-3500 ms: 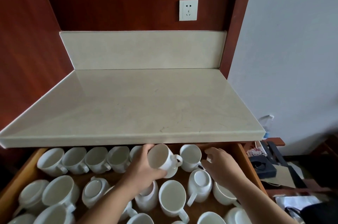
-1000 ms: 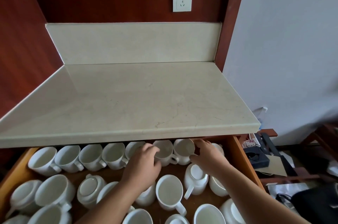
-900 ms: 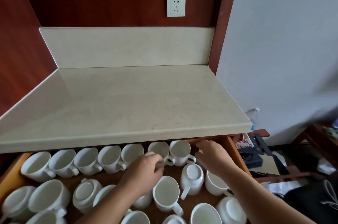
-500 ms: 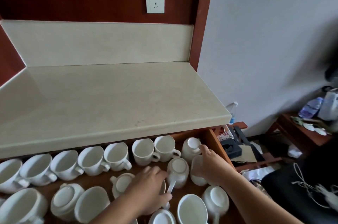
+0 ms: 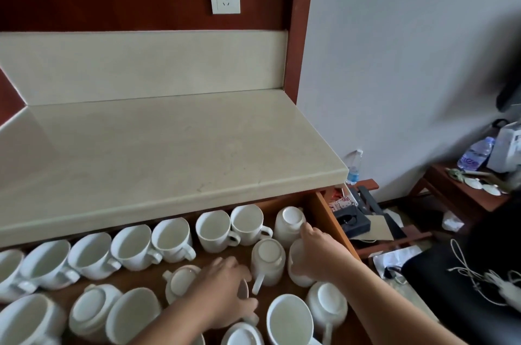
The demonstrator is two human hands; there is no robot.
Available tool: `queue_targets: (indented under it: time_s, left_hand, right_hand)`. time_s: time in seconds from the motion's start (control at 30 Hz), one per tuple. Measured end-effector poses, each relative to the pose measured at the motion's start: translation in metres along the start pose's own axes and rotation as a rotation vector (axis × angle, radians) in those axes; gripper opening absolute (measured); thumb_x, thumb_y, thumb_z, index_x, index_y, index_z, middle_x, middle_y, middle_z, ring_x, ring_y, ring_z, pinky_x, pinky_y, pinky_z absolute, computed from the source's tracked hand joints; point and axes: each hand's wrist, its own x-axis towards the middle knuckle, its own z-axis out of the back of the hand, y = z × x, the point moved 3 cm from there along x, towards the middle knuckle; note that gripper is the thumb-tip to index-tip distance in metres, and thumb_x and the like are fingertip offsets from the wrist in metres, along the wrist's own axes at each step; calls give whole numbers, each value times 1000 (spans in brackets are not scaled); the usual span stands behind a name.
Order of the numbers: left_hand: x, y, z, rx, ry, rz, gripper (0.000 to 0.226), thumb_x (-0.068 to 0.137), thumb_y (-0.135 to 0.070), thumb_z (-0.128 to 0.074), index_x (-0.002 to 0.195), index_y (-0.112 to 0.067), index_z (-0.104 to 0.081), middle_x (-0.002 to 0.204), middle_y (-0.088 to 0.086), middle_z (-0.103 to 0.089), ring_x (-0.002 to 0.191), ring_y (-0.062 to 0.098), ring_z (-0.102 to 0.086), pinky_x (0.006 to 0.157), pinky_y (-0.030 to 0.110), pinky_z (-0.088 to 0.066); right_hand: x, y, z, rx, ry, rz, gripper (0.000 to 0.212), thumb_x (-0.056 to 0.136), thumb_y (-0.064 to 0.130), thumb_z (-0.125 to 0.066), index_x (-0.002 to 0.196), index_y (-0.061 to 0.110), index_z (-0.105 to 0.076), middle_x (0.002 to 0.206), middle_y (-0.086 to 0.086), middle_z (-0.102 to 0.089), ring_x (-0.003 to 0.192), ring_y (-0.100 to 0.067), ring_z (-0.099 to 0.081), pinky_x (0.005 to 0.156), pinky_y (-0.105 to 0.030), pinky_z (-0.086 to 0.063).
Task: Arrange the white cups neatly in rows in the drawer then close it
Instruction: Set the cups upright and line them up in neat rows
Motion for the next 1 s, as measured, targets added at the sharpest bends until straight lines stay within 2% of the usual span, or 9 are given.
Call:
queue_targets:
  time_s: [0.13,0.27,0.33,0.4,0.5,0.63,0.73,0.9,1.0]
  left_hand:
    - [-4,-3,-3,22,63,-15,64,72,-72,-51,127,-39,-58,121,-10,-49,125,18,-44,106,37,-39]
    - [-5,-12,6,43,105,27,65,73,-75,-57,124,-35,-60,123,-8,-55,122,20,-50,101,39,-45]
    - [0,-19,19,17,47,88,68,74,-81,-55,119,-29,-57,122,-6,-58,116,21,-57,92,40,-49]
    - [8,-26,28,-12,-48,92,62,80,-76,-54,117,-27,-50,125,-3,-55,118,23,-57,85,40,-48]
    - [22,-38,34,-26,-134,39,53,89,-55,-56,133,-30,-42,134,0,-47,126,25,-52,90,39,-46]
    - [34,-49,30,13,-145,-17,68,93,-51,-57,153,-35,-29,145,0,-41,131,27,-50,99,39,-43]
    - [38,-50,22,31,-76,-11,80,90,-35,-65,158,-34,-23,158,-2,-32,135,29,-48,103,41,-46]
    - [43,-53,24,66,-83,9,74,83,-51,-65,147,-32,-33,144,2,-49,122,32,-59,94,41,-49]
    - [42,-53,27,53,-60,-8,67,81,-49,-69,140,-33,-42,141,1,-51,123,31,-58,97,41,-48]
  right_hand:
    - [-1,-3,-2,-29,33,26,77,76,35,-75,139,15,-36,130,-7,-54,117,-26,-56,84,-30,-44]
    - [-2,-2,-2,-78,61,37,87,77,37,-77,147,15,-30,137,-9,-51,124,-29,-54,96,-36,-49]
    - [-2,-3,-3,-106,85,41,94,77,39,-78,151,14,-26,142,-10,-48,128,-31,-52,100,-38,-48]
    - [-2,-3,-3,-144,119,47,98,77,41,-80,153,15,-24,145,-11,-46,130,-33,-50,102,-39,-48]
    - [-3,-5,-4,-200,157,68,91,76,46,-80,149,20,-33,142,-9,-47,129,-33,-50,102,-42,-48]
    - [-7,-8,-6,-215,172,89,89,74,50,-81,147,24,-37,144,-9,-45,131,-33,-48,103,-42,-46]
    - [-10,-9,-6,-226,164,101,87,74,51,-80,146,24,-39,142,-9,-46,129,-32,-48,102,-42,-46]
    - [-10,-11,-4,-188,176,99,82,76,54,-78,143,23,-43,140,-7,-47,125,-30,-52,98,-40,-48]
    - [-5,-11,0,-165,168,87,66,79,56,-74,131,20,-56,129,-4,-58,114,-25,-58,91,-37,-49]
